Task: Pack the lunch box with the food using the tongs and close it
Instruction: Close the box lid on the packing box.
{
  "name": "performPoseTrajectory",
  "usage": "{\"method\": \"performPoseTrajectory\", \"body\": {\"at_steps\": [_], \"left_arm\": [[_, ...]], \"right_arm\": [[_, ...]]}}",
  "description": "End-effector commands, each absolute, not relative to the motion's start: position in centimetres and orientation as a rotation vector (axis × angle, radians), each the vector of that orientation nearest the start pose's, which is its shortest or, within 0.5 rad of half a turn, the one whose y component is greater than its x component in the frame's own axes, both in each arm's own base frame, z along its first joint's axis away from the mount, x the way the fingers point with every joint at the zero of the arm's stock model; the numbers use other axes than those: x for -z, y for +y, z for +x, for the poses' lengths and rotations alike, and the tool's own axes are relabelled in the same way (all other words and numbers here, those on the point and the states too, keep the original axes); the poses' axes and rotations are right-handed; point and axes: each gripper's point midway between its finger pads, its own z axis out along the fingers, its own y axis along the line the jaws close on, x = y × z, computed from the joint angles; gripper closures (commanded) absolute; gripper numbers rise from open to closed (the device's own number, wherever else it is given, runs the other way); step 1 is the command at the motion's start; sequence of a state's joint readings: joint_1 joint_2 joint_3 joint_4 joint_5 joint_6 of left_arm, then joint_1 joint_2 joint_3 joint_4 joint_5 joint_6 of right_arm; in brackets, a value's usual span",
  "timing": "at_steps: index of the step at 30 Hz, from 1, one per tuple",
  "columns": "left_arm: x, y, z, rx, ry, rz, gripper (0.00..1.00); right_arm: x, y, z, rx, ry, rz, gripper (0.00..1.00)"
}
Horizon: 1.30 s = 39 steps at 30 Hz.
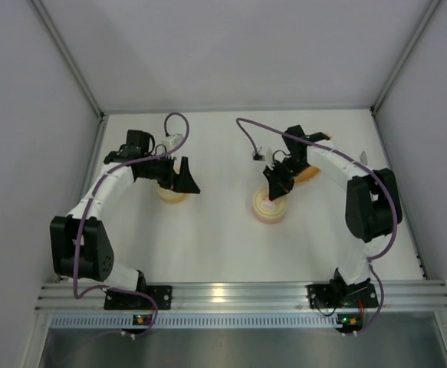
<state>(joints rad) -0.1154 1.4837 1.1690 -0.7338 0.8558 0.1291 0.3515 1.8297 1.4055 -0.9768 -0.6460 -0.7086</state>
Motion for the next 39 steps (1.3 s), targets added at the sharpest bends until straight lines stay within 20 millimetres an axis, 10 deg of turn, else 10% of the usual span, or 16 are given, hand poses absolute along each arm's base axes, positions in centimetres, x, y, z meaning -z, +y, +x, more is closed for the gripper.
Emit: {"method": "performPoseTrajectory", "body": {"at_steps": [1,18,39], "left_arm": [[-18.1,-16.7,29.5,1.109,2.315,0.608,0.02],[-17.6,-16.2,29.9,1.065,2.343,0.588,0.02],[-20.8,-14.7,30.9,1.322,2.194,0.473,0.02]], "right_arm": [[-10.3,22.4,28.0,-0.990,2.231,-1.462,1.00],[-14.2,24.0,28.1,-0.944,2.192,-1.453,1.00],[-13.8,22.6,24.7,-0.936,1.705,-2.053,1.00]]}}
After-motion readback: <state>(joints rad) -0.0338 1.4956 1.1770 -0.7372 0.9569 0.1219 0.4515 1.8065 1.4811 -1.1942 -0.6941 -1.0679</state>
